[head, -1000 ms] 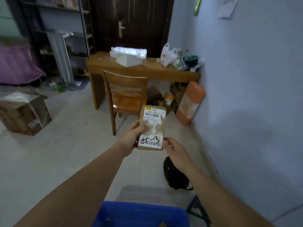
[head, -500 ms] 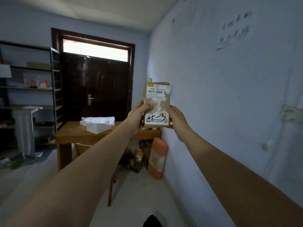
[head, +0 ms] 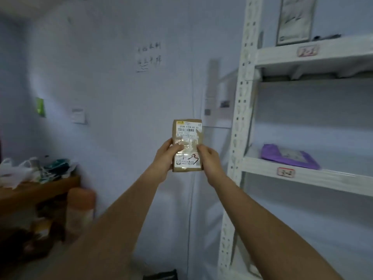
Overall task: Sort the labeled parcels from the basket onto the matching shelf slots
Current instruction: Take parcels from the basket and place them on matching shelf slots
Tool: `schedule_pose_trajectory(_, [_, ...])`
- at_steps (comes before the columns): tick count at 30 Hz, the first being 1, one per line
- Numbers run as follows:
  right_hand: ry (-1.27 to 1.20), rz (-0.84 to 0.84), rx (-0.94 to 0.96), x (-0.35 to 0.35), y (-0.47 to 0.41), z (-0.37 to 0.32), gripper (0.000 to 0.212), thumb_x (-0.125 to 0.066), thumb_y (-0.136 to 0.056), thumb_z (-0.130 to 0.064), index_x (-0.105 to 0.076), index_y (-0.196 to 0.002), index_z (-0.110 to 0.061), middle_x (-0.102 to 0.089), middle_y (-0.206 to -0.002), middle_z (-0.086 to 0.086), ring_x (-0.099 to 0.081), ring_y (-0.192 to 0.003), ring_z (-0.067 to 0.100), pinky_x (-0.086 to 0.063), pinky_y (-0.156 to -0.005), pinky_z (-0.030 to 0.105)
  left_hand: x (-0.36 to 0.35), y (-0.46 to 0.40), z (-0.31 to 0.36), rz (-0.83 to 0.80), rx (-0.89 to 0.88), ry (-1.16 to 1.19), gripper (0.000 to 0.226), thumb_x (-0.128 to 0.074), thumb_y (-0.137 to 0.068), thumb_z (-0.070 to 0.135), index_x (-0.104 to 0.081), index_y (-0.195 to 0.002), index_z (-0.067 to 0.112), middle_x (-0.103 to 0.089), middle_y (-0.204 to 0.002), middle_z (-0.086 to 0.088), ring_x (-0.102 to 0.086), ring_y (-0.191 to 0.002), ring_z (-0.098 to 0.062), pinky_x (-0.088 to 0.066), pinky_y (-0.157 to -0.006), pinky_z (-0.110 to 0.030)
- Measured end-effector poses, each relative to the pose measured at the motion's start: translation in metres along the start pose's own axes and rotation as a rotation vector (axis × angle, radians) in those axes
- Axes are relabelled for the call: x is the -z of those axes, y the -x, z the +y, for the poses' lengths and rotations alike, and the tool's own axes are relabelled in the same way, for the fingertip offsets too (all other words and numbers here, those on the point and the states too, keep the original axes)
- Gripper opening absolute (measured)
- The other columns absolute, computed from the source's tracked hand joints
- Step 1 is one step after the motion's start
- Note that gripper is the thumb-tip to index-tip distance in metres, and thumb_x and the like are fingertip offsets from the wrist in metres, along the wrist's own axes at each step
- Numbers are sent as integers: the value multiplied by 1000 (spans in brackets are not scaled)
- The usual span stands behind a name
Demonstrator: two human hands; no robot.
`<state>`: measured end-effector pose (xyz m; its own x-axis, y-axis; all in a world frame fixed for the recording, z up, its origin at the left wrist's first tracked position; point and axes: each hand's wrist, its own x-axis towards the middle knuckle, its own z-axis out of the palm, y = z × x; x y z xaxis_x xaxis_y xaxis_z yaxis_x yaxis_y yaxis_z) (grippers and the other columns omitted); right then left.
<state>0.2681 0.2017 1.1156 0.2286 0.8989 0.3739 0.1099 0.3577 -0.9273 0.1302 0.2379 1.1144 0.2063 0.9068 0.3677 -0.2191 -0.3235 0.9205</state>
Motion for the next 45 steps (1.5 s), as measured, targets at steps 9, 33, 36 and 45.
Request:
schedule_pose_trajectory(9, [72,420,-15,142,76,-4,25,-48,-93,-27,-66,-81,-14,-70,-83,9,-66,-77,22,-53,-69,35,-162,34,-27,-332,93,189,31,-58,-89,17,-58,-118,24,-73,-97,-3,-71,-79,-17,-56,-60,-28])
schedule_pose_trajectory(33, [149,628,18,404,178,-57,26,-52,-91,-27,-70,-94,-9,-72,-93,14,-68,-87,31,-56,-72,39,-440,125,-29,-471,189,427,48,-65,-84,17,-49,-128,22,-69,-106,-7,-70,-83,-22,-58,-60,-39])
schedule_pose_trajectory(36, [170,587,-11,425,192,-58,25,-49,-94,-25,-70,-89,-13,-73,-91,12,-69,-87,29,-55,-79,40,-458,132,-32,-492,164,366,47,-65,-85,17,-49,-129,25,-69,-108,-4,-70,-88,-21,-58,-76,-46])
schedule_pose_trajectory(45, [201,480,-50,473,234,-68,30,-39,-99,-23,-64,-83,-25,-69,-70,-12,-64,-65,1,-46,-57,15,-483,159,-26,-757,20,117,64,-59,-90,11,-34,-137,46,-63,-117,11,-65,-101,-12,-54,-74,-23])
